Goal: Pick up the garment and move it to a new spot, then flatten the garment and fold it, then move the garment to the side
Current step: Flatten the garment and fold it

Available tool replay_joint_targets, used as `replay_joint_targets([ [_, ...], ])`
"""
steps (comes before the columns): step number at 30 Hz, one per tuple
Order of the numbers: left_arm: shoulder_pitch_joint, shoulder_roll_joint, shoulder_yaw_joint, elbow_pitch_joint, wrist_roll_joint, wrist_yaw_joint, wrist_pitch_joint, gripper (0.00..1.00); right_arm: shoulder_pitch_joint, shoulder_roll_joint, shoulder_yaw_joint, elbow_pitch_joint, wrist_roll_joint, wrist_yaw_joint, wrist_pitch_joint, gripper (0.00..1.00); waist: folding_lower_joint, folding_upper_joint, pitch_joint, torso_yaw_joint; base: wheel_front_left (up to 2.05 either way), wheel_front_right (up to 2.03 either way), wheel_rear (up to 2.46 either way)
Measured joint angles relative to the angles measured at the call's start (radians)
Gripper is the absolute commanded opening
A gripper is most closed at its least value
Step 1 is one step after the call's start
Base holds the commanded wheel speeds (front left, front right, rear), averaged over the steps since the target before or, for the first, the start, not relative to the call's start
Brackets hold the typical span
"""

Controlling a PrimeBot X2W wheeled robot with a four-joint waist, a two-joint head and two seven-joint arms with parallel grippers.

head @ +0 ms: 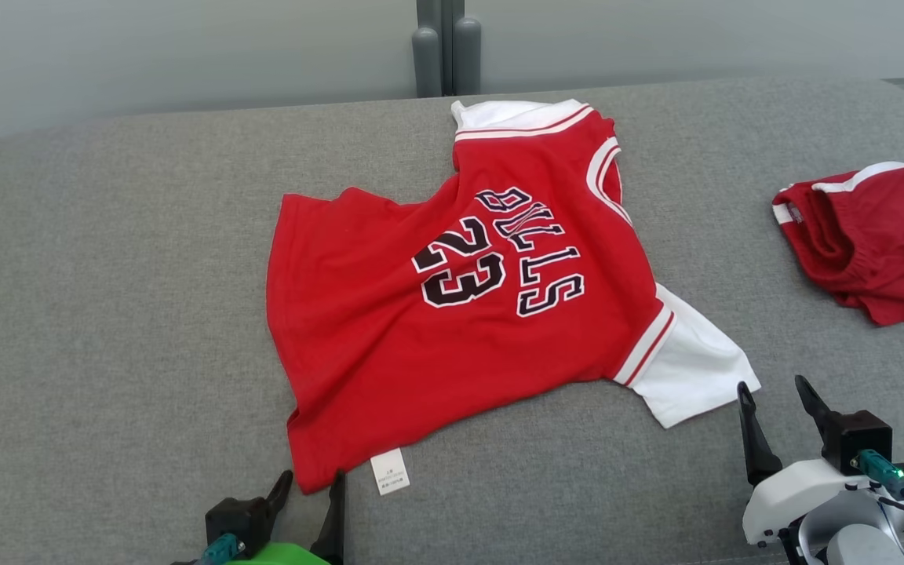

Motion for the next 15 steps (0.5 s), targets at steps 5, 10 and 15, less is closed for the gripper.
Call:
replay_joint_targets([
  [5,-0.032,0.0,-0.011,0.031,-0.007,0.008,-0.001,0.96,-0.017,-0.007,0.01,0.015,-0.005,0.0,0.0,1.0,0.0,0.0,0.023,-0.008,0.0,0.0,0.0],
  [10,-0.038,0.001,-0.021,0.046,0.01,0.008,-0.001,0.0,-0.021,-0.007,0.008,0.024,-0.004,0.0,0.0,1.0,0.0,0.0,0.024,-0.004,0.0,0.0,0.0],
  [15,-0.037,0.0,-0.01,0.037,0.026,0.008,-0.001,0.0,-0.021,0.004,0.005,0.04,-0.002,0.0,0.0,1.0,0.0,0.0,0.018,0.01,0.0,0.0,0.0],
])
